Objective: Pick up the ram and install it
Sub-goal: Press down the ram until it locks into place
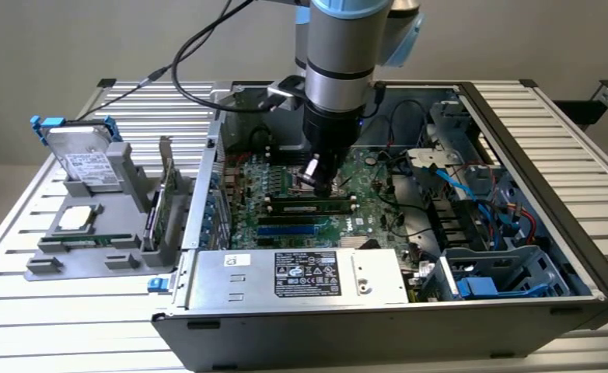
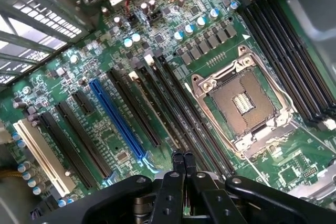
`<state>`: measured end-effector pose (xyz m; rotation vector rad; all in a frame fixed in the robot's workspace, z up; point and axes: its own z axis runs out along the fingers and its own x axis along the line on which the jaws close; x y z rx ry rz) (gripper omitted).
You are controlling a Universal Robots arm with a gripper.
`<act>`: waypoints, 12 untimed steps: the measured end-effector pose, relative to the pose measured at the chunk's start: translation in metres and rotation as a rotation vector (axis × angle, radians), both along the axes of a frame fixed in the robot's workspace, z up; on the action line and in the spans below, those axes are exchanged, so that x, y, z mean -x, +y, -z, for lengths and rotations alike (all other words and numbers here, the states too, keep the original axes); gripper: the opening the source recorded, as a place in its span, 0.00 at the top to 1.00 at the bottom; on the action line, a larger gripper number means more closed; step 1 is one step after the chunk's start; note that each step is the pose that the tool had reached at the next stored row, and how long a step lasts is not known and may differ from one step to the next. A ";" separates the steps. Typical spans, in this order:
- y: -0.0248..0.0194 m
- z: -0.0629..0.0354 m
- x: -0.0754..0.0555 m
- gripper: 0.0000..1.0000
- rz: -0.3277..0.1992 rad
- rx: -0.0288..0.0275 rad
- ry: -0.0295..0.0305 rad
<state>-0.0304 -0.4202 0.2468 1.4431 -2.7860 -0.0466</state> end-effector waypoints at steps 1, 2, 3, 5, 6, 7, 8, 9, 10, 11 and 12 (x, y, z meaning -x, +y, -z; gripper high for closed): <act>0.0000 0.0000 0.000 0.90 0.015 0.0000 0.0000; 0.0000 0.0001 0.000 0.90 0.030 0.0001 0.0001; 0.0000 0.0002 0.000 0.90 0.046 -0.0001 0.0000; 0.0000 0.0004 0.000 0.90 0.077 -0.0001 0.0000; 0.0000 0.0004 0.000 0.90 0.093 -0.0001 0.0000; 0.0000 0.0005 0.000 0.90 0.108 -0.0001 0.0000; 0.0000 0.0006 0.000 0.90 0.124 -0.0001 0.0000; 0.0000 0.0007 0.000 0.90 0.140 -0.0002 -0.0001; 0.0000 0.0007 0.000 0.90 0.156 -0.0001 0.0000; 0.0000 0.0008 0.000 0.90 0.172 -0.0001 0.0000; 0.0000 0.0009 0.000 0.90 0.188 -0.0001 0.0000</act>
